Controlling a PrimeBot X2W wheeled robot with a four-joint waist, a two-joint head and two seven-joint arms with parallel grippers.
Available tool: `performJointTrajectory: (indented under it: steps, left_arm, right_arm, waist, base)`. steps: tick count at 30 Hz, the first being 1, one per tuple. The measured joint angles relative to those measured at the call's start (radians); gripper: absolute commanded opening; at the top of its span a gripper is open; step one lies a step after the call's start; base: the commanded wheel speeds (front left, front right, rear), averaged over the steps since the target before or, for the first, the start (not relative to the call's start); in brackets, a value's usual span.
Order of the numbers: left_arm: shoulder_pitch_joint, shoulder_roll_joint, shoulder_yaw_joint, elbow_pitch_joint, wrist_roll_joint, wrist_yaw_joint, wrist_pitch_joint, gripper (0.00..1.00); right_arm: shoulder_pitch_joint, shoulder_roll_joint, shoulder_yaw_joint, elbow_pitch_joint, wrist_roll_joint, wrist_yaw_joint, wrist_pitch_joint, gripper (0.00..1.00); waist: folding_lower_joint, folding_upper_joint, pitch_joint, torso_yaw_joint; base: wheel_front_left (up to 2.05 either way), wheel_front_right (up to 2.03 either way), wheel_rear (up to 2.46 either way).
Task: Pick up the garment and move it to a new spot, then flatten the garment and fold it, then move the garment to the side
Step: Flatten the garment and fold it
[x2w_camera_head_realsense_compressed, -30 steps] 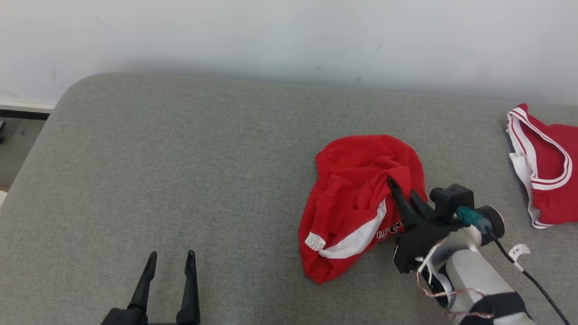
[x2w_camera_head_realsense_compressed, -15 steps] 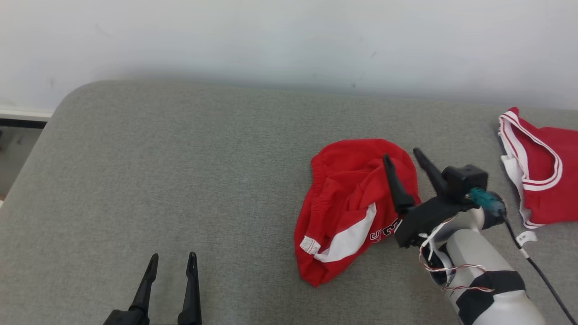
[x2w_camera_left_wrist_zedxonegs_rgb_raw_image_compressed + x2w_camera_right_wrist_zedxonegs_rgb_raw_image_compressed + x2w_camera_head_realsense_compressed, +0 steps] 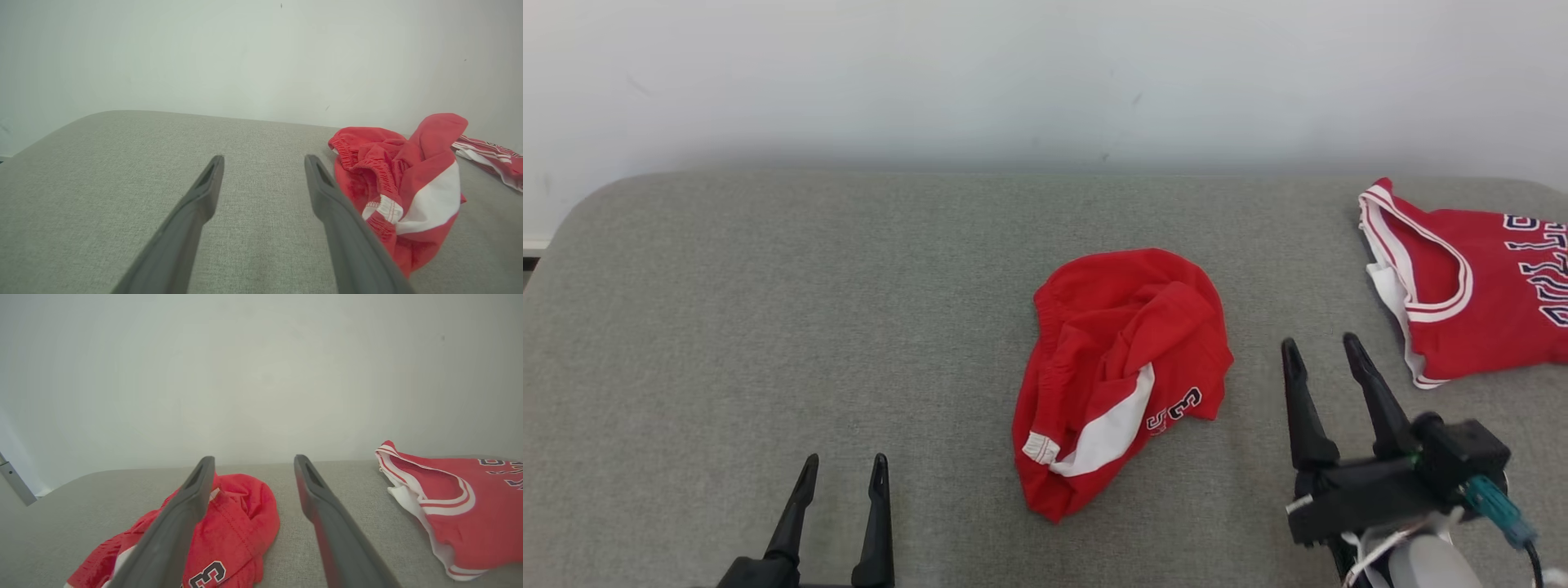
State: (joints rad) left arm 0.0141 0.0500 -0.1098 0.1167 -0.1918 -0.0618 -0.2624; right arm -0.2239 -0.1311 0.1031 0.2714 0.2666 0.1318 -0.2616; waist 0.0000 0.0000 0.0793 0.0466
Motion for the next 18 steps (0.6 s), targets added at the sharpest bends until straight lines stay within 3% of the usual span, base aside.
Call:
performJointTrajectory:
  steps: [7, 18]
  left_arm:
    - [-0.019, 0.0, -0.032, 0.02, 0.026, -0.024, 0.0, 1.0]
    - [-0.104, 0.0, -0.103, 0.116, 0.06, -0.061, 0.0, 1.0]
  right_arm:
    - [0.172, 0.055, -0.075, -0.127, -0.008, 0.0, -0.002, 1.0]
    - [0.221, 0.079, -0.04, -0.112, -0.006, 0.0, -0.002, 1.0]
  waist:
    - [0.0, 0.0, 0.001, -0.039]
    - [0.0, 0.0, 0.013, -0.112]
  base:
    - [0.0, 0.0, 0.0]
    - [0.0, 0.0, 0.0]
